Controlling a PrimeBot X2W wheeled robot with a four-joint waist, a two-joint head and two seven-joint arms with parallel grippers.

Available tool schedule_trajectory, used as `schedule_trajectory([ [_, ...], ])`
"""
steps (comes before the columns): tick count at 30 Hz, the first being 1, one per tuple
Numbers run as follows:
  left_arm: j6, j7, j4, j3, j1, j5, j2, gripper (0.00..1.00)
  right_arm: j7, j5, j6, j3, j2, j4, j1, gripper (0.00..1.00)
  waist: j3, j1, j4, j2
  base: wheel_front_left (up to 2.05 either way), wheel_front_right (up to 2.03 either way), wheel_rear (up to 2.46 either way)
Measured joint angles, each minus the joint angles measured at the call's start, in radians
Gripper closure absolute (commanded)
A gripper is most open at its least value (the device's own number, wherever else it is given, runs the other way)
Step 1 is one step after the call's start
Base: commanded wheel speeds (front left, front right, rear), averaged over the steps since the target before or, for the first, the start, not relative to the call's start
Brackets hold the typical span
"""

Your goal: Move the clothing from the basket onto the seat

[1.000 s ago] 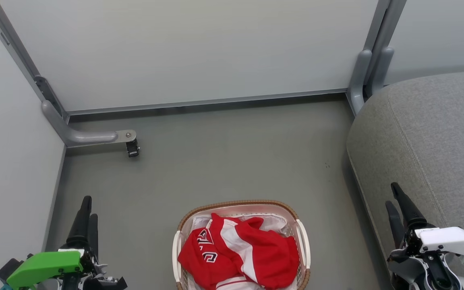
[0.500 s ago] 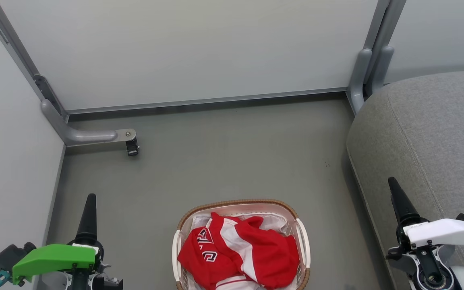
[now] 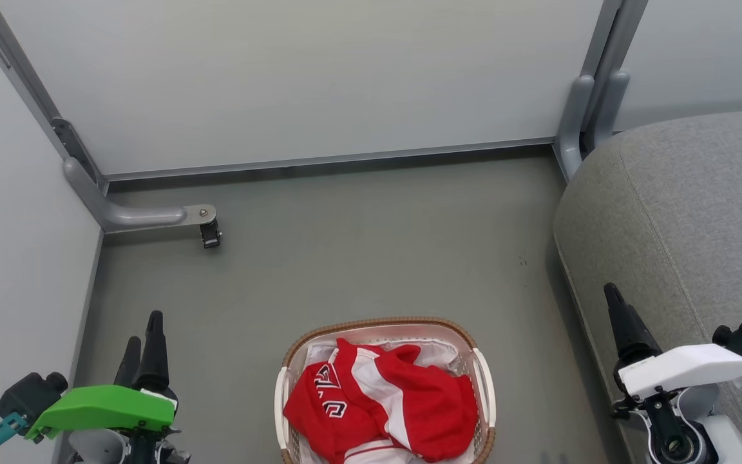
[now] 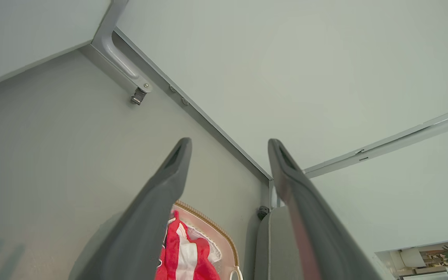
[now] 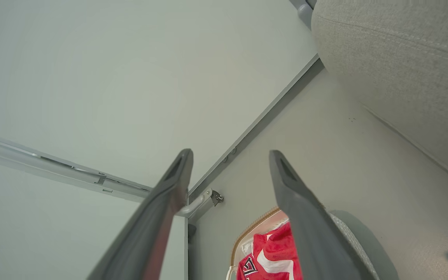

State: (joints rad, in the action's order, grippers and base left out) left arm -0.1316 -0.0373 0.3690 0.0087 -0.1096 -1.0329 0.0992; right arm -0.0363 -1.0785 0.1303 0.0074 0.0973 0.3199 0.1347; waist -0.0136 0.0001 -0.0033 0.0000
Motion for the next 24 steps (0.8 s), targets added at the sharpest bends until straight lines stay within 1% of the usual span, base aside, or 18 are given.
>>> schedule_trajectory([
  [4,0.000,-0.014,0.017,-0.008,-0.006,0.065,0.007,0.00,-0.014,0.070,0.000,0.014,0.008,0.011,0.004,0.00,-0.001,0.0000,0.000,0.0000,0.00,0.00,0.00],
  [5,0.000,-0.021,0.024,-0.010,-0.007,0.105,0.009,0.00,-0.022,0.103,0.000,0.021,0.009,0.017,0.006,0.00,-0.002,0.0000,0.000,0.0000,0.00,0.00,0.00],
  [9,0.000,-0.035,0.034,-0.014,-0.009,0.167,0.010,0.00,-0.035,0.164,0.000,0.036,0.011,0.031,0.015,0.00,-0.004,0.0000,0.000,0.0000,0.00,0.00,0.00],
  [24,0.000,-0.079,0.057,-0.008,-0.009,0.348,0.009,0.00,-0.080,0.357,0.000,0.055,0.014,0.045,0.020,0.00,-0.006,0.0000,0.001,0.0000,0.00,0.00,0.00],
])
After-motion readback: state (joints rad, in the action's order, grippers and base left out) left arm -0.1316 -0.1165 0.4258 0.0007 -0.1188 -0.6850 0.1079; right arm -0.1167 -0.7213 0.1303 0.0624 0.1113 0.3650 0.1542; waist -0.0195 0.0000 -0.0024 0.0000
